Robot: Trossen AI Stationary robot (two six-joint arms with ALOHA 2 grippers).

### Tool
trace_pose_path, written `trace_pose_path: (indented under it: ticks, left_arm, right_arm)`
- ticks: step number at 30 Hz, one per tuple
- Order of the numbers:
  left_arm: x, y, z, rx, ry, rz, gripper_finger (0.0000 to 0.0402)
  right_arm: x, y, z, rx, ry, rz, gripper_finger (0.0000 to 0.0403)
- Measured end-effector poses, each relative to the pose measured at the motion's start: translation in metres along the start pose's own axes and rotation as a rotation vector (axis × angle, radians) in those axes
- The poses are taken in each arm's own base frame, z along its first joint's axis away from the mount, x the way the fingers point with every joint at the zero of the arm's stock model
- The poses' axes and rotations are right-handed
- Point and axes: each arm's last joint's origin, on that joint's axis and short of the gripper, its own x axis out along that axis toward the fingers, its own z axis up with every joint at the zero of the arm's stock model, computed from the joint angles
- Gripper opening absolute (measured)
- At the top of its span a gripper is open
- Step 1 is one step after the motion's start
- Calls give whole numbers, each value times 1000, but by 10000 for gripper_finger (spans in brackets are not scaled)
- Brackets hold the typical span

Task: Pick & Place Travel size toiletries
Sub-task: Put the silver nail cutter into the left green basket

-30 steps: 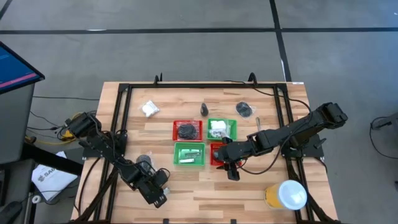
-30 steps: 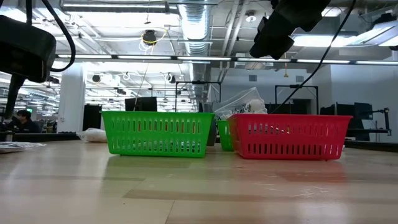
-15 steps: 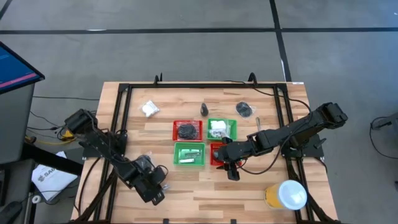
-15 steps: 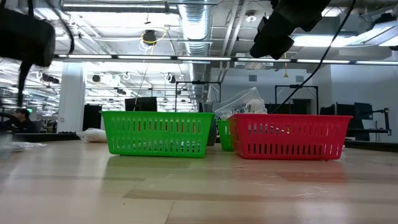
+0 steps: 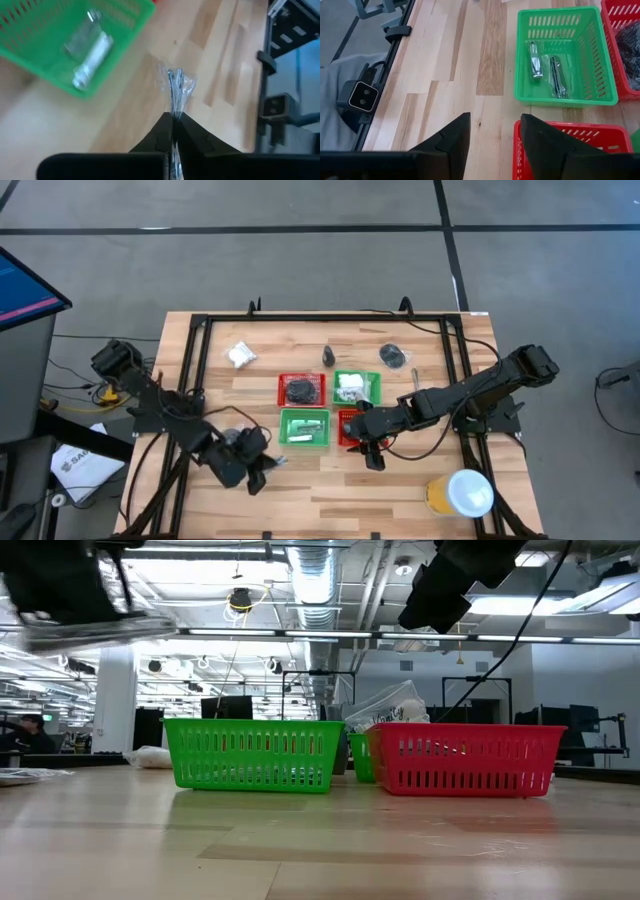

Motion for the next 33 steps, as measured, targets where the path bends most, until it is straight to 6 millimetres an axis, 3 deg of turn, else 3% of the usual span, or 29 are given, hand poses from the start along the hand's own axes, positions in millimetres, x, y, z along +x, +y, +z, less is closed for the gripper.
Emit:
trace_pose_path:
  ticks: [12,21,33]
  left_arm:
    - [18,29,47,167,-101,131,4]
    - [27,40,75,297,-161,113,5]
    - [53,50,78,381,-106,125,5]
  right_arm:
    - [0,0,0,11,-4,1,163]
    - [0,1,0,11,-6,2,163]
    - [0,1,1,11,-10,3,163]
